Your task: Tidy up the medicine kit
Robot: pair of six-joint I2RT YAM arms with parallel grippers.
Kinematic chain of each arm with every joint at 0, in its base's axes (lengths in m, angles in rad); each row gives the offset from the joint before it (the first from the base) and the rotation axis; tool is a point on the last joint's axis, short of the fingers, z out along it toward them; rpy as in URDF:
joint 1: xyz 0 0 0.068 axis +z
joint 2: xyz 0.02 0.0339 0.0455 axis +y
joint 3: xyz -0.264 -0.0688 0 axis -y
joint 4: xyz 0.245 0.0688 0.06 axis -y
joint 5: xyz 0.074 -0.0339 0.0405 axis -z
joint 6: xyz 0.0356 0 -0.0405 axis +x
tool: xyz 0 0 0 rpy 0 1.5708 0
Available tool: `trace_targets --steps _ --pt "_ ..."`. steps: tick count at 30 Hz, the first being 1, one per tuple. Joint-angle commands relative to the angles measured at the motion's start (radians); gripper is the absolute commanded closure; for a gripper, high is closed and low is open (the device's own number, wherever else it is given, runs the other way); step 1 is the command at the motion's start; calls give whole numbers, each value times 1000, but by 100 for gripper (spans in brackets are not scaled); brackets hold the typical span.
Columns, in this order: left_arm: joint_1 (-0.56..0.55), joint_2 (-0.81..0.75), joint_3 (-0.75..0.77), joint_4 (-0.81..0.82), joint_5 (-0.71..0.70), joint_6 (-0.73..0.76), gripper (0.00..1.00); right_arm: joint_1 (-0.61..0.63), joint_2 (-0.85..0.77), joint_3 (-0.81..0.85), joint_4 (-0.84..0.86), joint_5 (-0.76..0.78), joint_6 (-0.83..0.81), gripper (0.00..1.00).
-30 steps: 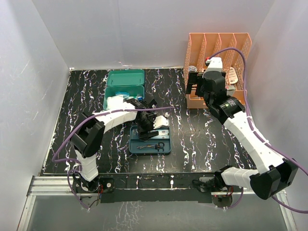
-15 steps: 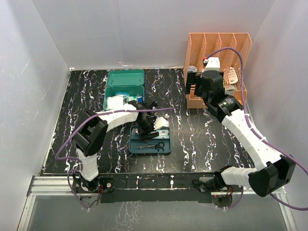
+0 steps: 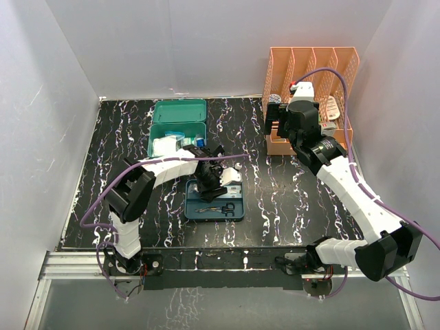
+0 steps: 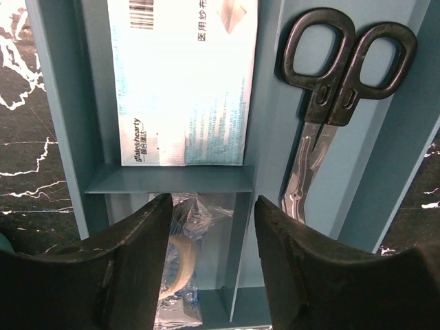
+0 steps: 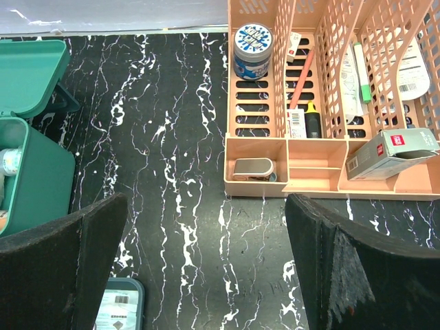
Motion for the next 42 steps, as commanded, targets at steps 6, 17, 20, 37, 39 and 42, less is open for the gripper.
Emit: trace_targets --steps 6,17,20,37,39,42 --pt "-14 3 -54 -35 63 -37 67 -7 -28 -7 61 15 11 2" --pt "-18 -14 -10 -94 71 -41 100 -9 -43 -24 61 21 13 2" --pt "-18 -36 33 -131 66 -39 100 -11 -45 -27 65 27 15 2" --pt "-17 -82 434 -409 64 -1 100 -22 -54 -63 90 43 20 2" --pt "-19 -58 508 -430 82 -23 100 -24 -51 -64 95 47 20 2" --pt "-24 -16 616 -458 85 -33 100 -27 -47 -58 97 56 15 2"
